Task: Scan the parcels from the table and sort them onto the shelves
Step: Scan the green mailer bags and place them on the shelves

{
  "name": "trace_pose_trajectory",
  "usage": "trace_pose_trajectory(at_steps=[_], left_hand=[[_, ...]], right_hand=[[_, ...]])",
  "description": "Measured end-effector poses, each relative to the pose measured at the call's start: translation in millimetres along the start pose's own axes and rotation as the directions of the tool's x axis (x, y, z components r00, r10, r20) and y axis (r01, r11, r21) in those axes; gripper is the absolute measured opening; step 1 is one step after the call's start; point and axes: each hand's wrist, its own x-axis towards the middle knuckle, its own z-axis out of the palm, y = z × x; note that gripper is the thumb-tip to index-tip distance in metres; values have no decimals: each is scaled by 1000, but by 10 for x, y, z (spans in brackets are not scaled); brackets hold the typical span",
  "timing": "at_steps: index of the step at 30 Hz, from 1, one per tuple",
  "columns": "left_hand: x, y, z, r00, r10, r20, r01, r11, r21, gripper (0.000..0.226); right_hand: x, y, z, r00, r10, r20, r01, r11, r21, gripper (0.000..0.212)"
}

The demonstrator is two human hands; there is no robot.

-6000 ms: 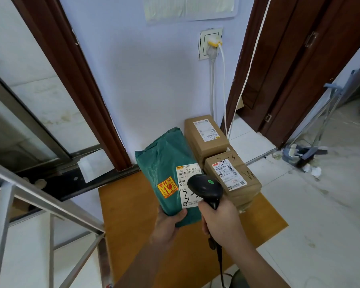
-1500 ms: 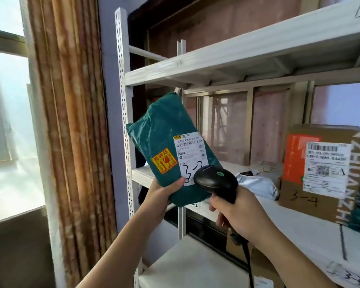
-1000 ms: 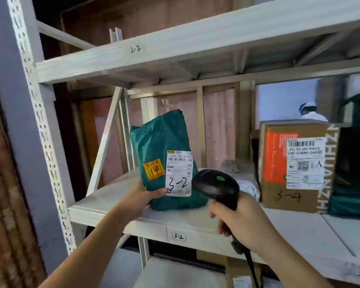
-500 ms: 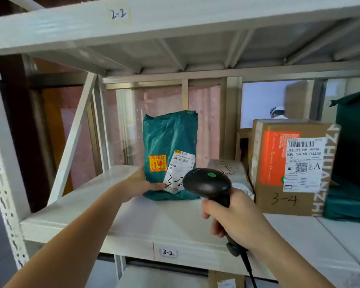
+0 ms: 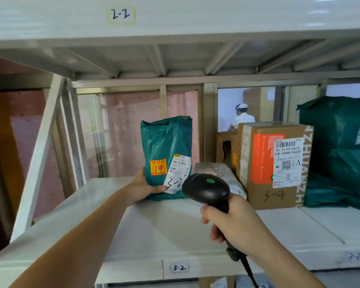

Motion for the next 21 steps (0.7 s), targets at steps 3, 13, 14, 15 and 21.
trace_pose_trajectory(at_steps=[3, 13, 14, 15, 21], left_hand=[[-50, 41, 34, 996, 46, 70, -46, 999, -9, 112], [-120, 52, 154, 993, 103, 51, -99, 993, -72, 129], [-153, 81, 158, 993, 98, 58, -94, 993, -75, 128], [-180, 106, 163, 993, 94, 65, -89, 993, -77, 125], [-261, 157, 115, 993, 87, 75, -83, 995, -60, 143]], right_hand=[[-23, -32, 69, 999, 2, -42, -3, 1000, -5, 16], [-156, -75, 183, 996, 19, -92, -21, 1000, -14, 16], [-169, -81, 189, 995, 20, -97, -21, 1000, -17, 16], [-182, -86, 191, 995, 21, -101, -23, 1000, -20, 16], [-244, -111, 179, 992, 15, -125, -19, 999, -30, 17]])
